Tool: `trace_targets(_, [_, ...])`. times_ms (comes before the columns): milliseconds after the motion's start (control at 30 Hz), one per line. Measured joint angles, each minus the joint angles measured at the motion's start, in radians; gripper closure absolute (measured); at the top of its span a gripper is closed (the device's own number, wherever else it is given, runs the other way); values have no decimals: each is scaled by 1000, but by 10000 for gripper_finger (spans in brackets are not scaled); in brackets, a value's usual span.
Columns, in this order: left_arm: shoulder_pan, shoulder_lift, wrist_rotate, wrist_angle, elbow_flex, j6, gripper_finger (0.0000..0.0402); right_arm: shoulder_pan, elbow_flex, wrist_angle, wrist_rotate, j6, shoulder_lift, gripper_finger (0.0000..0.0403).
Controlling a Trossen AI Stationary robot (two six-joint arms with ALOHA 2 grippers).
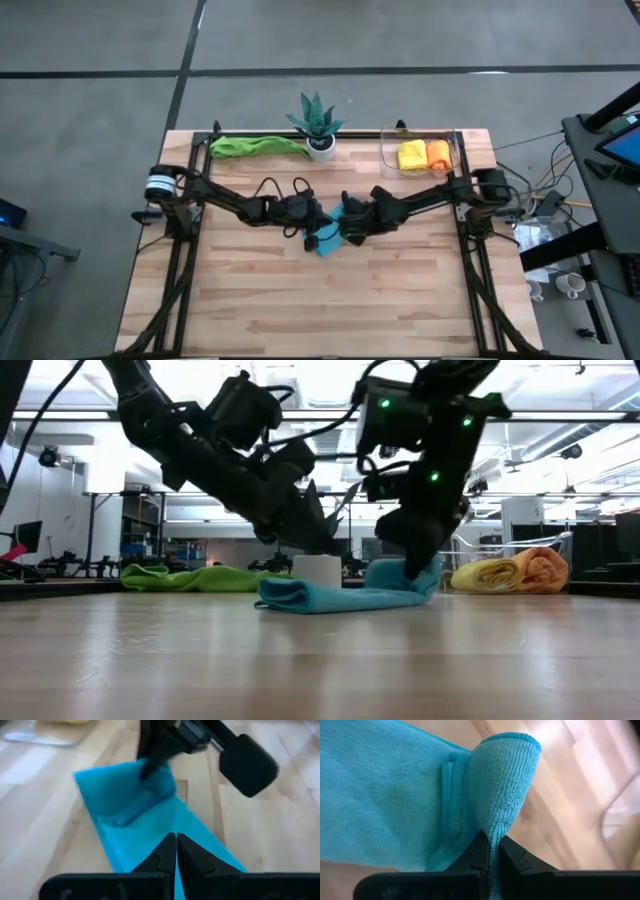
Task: Roll microfiber towels into tight, uniform cylinder then place into a basket
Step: Roll the blue microfiber cloth
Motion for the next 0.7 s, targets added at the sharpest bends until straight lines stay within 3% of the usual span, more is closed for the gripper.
trace_targets(233, [0,79,102,26,2,-27,402,7,133,-157,60,-15,114,394])
trace_targets(700, [18,147,107,29,19,-28,402,80,247,-174,59,-56,202,394])
